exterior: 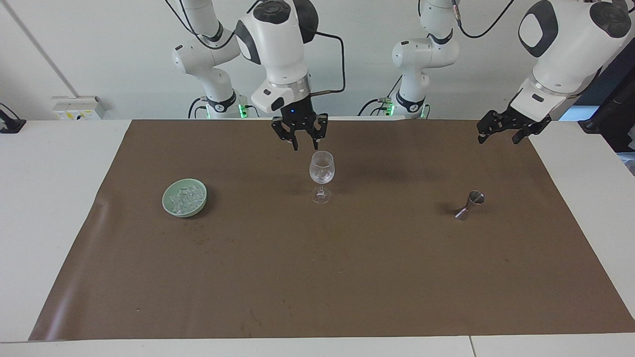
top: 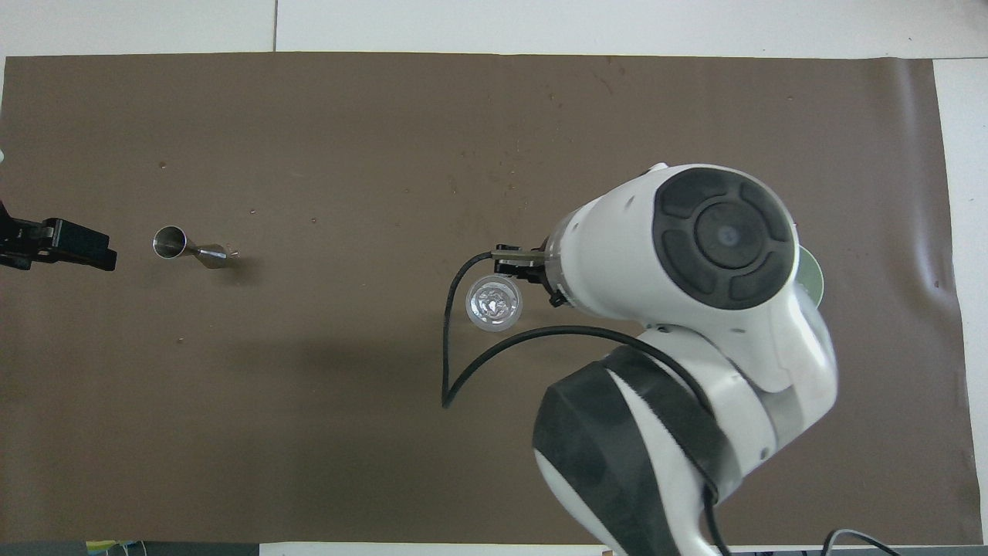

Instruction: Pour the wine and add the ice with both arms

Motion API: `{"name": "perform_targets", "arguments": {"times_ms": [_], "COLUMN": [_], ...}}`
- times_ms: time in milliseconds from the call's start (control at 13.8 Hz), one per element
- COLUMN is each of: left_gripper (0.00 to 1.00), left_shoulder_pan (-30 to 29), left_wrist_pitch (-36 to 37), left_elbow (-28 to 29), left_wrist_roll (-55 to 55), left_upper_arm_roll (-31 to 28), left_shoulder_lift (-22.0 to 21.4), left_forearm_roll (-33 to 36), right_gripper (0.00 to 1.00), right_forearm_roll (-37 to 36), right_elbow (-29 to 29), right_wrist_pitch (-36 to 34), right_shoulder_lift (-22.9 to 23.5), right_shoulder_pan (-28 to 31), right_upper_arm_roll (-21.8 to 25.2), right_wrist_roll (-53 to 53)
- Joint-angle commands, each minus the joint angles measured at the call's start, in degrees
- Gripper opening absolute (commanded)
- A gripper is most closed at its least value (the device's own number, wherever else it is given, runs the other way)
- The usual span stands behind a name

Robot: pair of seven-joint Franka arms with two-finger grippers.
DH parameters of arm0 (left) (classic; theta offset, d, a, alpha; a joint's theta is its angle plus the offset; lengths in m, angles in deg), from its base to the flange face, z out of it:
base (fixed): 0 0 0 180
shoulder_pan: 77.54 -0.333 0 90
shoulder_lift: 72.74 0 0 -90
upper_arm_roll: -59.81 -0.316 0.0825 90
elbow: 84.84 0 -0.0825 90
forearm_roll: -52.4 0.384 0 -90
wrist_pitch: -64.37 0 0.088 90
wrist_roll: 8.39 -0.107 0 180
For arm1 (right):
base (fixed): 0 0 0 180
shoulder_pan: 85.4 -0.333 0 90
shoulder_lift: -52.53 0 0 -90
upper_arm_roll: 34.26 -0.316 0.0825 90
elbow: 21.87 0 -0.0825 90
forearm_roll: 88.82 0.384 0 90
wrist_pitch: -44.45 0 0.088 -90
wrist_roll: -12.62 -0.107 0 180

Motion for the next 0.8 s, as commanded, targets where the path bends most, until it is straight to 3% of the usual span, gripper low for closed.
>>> {"name": "perform_targets", "arguments": {"times_ms": [0,579,724], "left_gripper": [1.00,1.00,1.00], "left_shoulder_pan": [-0.4,-0.4,-0.4], "left_wrist_pitch": [-0.1,-0.1,-0.1], "left_elbow": [1.2,1.2,1.2], "left_wrist_roll": [0.3,0.3,0.2], "left_upper_arm_roll": [0.4,0.4,0.4], "left_shoulder_lift": [-1.2,-1.2,-1.2], "left_forearm_roll": [1.1,1.1,1.1], "right_gripper": [1.00,1.00,1.00], "right_forearm_roll": [-2.1,-2.1,-2.1], "right_elbow": [0.8,1.2,1.0], "right_wrist_pitch": [-5.0,-12.4,-13.3], "right_shoulder_lift": [-3.7,-6.8,-6.8], "right_shoulder_pan": [7.7,30.3,33.6], "right_upper_arm_roll": [-0.5,-0.4,-0.4], "right_wrist_roll": [9.0,30.5,33.9]}}
